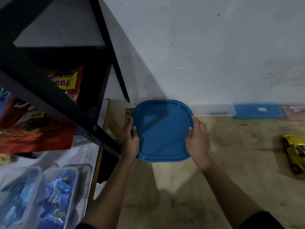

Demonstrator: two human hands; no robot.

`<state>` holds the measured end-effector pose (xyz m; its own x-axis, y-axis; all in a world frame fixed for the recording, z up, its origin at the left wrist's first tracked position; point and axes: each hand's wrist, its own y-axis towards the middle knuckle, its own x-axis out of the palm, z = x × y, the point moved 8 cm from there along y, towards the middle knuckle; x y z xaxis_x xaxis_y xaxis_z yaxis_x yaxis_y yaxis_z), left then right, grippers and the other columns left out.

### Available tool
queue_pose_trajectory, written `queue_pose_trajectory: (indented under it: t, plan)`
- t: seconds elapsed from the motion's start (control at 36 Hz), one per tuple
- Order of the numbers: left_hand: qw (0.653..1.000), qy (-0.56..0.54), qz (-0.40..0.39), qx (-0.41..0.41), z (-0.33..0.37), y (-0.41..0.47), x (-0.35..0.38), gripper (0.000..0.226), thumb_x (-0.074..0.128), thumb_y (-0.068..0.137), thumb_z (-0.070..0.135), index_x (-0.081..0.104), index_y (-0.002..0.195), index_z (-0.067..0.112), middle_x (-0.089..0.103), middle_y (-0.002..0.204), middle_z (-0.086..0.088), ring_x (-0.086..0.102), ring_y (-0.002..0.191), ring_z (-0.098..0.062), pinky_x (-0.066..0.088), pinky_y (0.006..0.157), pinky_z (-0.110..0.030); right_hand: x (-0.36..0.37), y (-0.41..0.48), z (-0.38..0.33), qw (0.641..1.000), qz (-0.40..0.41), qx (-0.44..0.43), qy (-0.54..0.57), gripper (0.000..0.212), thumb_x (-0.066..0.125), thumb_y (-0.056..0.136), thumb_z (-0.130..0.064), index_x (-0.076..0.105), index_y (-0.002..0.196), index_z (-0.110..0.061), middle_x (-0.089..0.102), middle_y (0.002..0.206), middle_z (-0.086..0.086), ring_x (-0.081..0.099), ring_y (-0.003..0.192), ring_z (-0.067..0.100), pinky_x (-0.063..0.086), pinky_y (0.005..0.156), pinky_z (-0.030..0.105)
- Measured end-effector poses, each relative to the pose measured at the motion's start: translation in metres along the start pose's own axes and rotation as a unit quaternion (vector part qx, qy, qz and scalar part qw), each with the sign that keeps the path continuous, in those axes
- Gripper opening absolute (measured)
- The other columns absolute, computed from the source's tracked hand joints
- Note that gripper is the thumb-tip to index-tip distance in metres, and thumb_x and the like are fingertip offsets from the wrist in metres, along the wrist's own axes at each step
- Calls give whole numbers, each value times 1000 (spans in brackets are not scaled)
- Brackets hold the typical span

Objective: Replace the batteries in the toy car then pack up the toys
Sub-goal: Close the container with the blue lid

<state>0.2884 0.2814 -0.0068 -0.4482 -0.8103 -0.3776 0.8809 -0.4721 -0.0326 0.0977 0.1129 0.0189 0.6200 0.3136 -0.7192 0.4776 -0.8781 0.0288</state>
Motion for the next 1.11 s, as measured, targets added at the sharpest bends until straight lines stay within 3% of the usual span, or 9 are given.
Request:
queue_pose_trajectory:
  t: [0.17, 0.33, 0.39, 0.47, 0.53, 0.58, 0.67, 0.94, 1.11]
  plan:
    - [1000, 2, -23, -1, -3, 2, 2, 45, 39, 100, 8, 34, 144, 15, 32, 151, -1, 28, 139, -13, 23, 116, -29, 0, 2, 1, 1000, -6, 2, -9, 44, 39, 96, -9, 33, 140, -13, 39, 136, 9, 52, 100, 24, 41, 69, 28]
    - [1000, -16, -21, -15, -2, 4, 7, 46, 39, 101, 11, 31, 146, 19, 29, 153, 0, 26, 140, -15, 23, 117, -36, 4, 19, 3, 999, -38, 11, 11, 46, 39, 95, -7, 31, 140, -14, 37, 134, 8, 44, 99, 13, 39, 77, 25]
    - [1000, -2, -20, -21, 2, 5, 11, 47, 37, 101, 13, 28, 147, 20, 27, 154, 1, 26, 141, -15, 22, 115, -28, 3, 26, 2, 999, -37, 4, 21, 45, 39, 94, -5, 33, 139, -12, 38, 134, 8, 44, 106, 14, 37, 83, 22]
    - [994, 91, -44, -30, 5, 12, 18, 50, 30, 102, 17, 16, 150, 22, 14, 158, 3, 19, 142, -14, 16, 107, -17, 0, 29, -7, 999, -26, -41, -3, 43, 42, 94, -8, 35, 137, -5, 34, 140, 10, 36, 117, 11, 31, 98, 17]
    - [978, 195, -63, -20, 6, 18, 20, 55, 29, 102, 24, 5, 151, 23, 2, 159, 4, 10, 145, -15, 14, 114, -24, 4, 26, -10, 995, -35, -66, -66, 55, 44, 96, -22, 23, 144, -4, 20, 152, 7, 23, 134, 15, 11, 105, 13]
    - [948, 305, -90, 11, 8, 22, 25, 62, 29, 101, 36, -5, 151, 20, -8, 159, 3, -3, 146, -15, 6, 119, -34, 14, 23, -11, 985, -60, -97, -133, 70, 42, 96, -38, 8, 148, -7, 5, 157, 5, 5, 144, 19, 0, 113, 23]
    - [911, 393, -112, 63, 12, 25, 32, 78, 24, 94, 57, -10, 149, 15, -14, 158, 0, -16, 145, -15, -4, 119, -37, 24, 24, -3, 976, -101, -88, -171, 83, 39, 93, -52, -6, 147, -9, -6, 158, 5, -9, 145, 18, -2, 119, 35]
    - [890, 433, -127, 73, 20, 28, 37, 81, 28, 94, 56, -12, 149, 13, -13, 158, 0, -16, 144, -13, -6, 119, -33, 17, 38, -4, 972, -113, -62, -194, 94, 46, 84, -61, -2, 149, -13, 0, 158, 0, 6, 144, 16, 12, 117, 34]
    - [895, 418, -143, 61, 20, 27, 34, 82, 30, 93, 58, -13, 149, 15, -13, 159, 1, -14, 145, -13, -5, 119, -33, 19, 35, -6, 970, -151, -37, -186, 94, 45, 87, -59, -9, 148, -14, -10, 157, -2, 0, 145, 16, 6, 116, 37]
